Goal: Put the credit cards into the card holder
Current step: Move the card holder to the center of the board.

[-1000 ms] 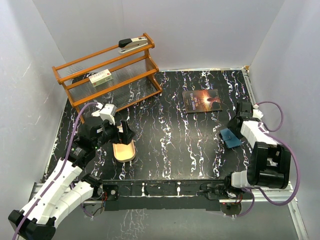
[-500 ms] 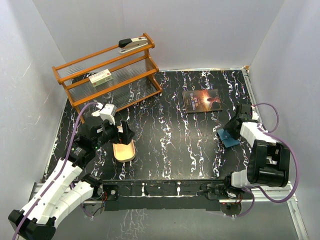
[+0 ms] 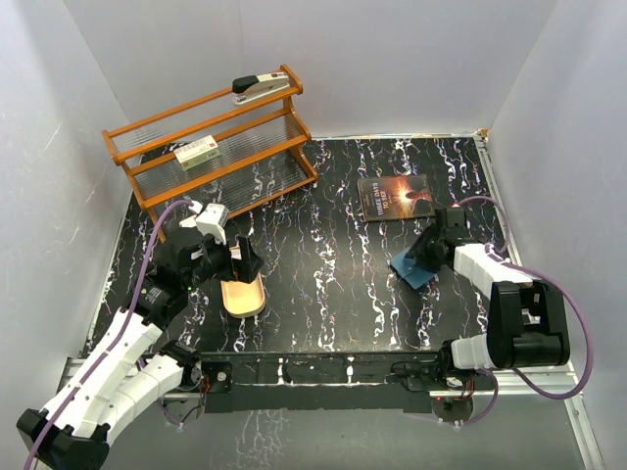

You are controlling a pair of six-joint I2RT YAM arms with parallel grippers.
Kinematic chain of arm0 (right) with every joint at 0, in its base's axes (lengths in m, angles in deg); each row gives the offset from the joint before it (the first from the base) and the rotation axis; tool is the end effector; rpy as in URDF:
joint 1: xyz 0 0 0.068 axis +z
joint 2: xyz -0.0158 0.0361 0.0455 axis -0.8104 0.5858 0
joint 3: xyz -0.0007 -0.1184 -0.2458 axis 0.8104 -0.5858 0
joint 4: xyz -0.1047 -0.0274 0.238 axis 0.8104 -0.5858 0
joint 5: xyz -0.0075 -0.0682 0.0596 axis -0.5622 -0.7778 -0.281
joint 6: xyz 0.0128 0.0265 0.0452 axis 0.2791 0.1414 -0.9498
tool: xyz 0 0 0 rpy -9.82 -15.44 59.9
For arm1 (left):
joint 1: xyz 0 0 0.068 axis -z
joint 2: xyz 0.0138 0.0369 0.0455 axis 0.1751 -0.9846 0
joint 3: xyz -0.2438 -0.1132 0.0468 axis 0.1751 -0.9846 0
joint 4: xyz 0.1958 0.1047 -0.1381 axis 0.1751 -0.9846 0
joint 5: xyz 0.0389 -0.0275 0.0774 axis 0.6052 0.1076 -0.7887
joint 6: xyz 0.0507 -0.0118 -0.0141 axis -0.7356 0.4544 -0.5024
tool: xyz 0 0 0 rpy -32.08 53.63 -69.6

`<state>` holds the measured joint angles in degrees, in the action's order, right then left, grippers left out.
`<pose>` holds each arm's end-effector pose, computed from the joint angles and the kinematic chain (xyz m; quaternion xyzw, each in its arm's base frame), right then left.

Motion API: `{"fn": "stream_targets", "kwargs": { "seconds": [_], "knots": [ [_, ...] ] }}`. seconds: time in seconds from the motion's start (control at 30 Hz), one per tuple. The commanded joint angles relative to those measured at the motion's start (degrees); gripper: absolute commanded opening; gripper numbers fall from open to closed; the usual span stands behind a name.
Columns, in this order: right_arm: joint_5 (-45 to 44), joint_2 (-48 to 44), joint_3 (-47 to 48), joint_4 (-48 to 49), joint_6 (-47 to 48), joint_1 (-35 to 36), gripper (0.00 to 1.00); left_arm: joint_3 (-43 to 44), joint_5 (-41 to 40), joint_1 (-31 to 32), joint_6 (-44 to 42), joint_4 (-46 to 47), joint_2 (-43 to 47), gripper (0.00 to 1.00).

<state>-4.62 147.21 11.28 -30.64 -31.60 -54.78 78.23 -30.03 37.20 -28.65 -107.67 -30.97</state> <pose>0.2478 -0.0004 0.1644 0.3056 0.9164 0.1095 0.2341 0.1473 -0.0789 0.3068 0.0989 0.8250 -0.2426 0.5007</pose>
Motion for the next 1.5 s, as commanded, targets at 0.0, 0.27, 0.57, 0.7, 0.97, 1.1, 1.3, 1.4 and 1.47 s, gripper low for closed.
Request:
{"fn": "stream_targets", "kwargs": {
  "seconds": [0.0, 0.27, 0.57, 0.7, 0.97, 1.1, 1.3, 1.4, 1.47],
  "knots": [
    [5.8, 1.5, -2.5, -1.3, -0.9, 7.3, 0.37, 0.7, -0.7, -0.3, -0.7, -0.4, 0.5, 0.99],
    [6.7, 5.1, 1.9, -1.2, 2.2, 20.7, 0.37, 0.6, -1.3, -0.3, -0.7, -0.6, 0.6, 0.98],
    [0.9, 12.7, 11.5, -6.8, 8.3, 33.9, 0.37, 0.7, -2.4, -0.3, -0.8, -0.7, 0.9, 0.99],
    [-4.4, 14.6, 15.2, -11.9, 6.2, 36.3, 0.33, 0.9, -4.3, -0.3, -0.6, -1.3, 1.3, 0.99],
    [-9.0, 9.0, 16.6, -16.8, -2.5, 37.9, 0.32, 0.8, -4.7, -0.3, -0.5, -1.4, 1.4, 0.99],
    [-9.5, 4.7, 15.6, -16.9, -8.2, 38.6, 0.34, 0.8, -4.5, -0.3, -0.5, -1.2, 1.2, 0.99],
    [-10.5, -0.1, 13.1, -16.7, -19.1, 40.5, 0.37, 0.8, -4.1, -0.3, -0.5, -1.2, 0.8, 0.99],
    [-12.0, -0.4, 12.8, -17.8, -22.6, 41.3, 0.37, 0.9, -4.1, -0.3, -0.5, -1.4, 0.9, 0.99],
    [-13.2, 0.1, 12.9, -18.7, -24.3, 42.0, 0.37, 0.8, -4.2, -0.3, -0.5, -1.3, 1.0, 0.99]
  ]
}}
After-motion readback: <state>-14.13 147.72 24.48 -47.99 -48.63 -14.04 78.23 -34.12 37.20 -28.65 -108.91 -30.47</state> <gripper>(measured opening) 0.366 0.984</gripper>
